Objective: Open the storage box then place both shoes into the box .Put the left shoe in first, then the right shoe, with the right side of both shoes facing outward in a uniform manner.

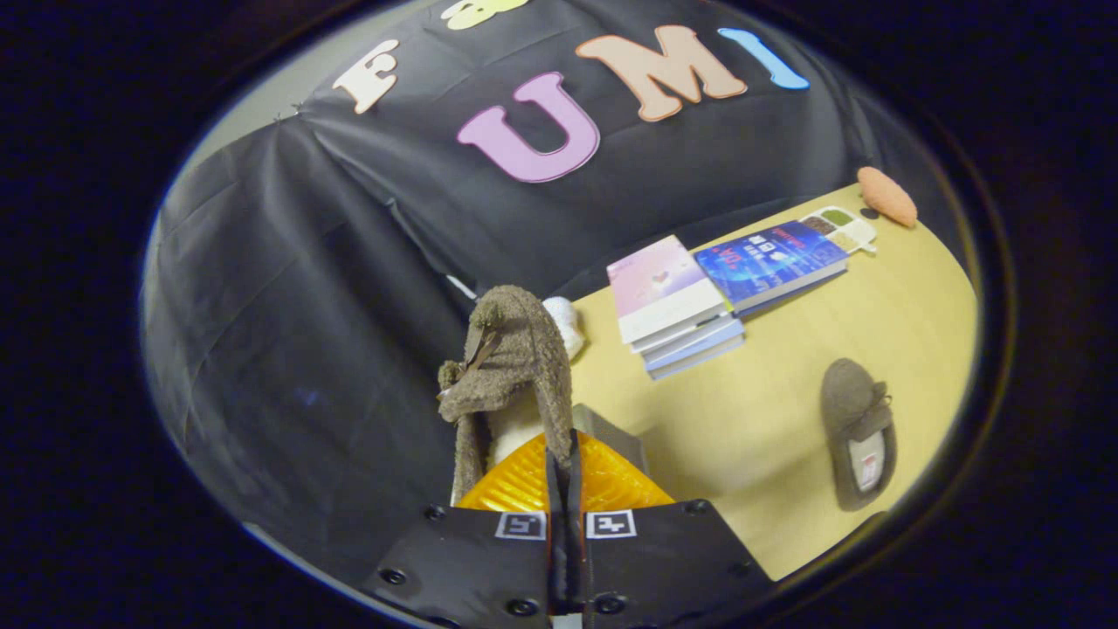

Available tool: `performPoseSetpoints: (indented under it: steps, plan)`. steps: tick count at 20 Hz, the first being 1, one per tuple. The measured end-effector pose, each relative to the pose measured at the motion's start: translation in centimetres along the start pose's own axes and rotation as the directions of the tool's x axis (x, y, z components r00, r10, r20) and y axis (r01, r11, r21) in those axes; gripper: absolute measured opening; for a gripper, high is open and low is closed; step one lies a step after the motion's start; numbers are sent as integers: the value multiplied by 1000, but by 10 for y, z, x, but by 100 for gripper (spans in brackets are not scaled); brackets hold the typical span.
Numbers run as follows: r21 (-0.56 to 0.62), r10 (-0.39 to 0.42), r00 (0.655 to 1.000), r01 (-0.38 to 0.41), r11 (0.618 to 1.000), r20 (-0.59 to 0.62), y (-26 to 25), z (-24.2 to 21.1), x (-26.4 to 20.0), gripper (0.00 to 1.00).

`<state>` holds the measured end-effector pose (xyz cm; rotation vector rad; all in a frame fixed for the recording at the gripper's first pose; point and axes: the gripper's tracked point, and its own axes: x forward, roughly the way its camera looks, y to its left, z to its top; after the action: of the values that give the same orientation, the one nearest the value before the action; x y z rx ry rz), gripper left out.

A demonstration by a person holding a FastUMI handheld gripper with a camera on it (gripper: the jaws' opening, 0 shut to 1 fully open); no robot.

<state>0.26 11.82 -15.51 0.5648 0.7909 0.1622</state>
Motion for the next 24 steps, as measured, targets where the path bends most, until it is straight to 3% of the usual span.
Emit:
performPoseSetpoints:
  steps: [7,24]
  plan:
    - [-25,50,990,-54,998,-132,40,-72,16,3]
    - [-17,-56,958,54,998,-282,35,-163,35,7]
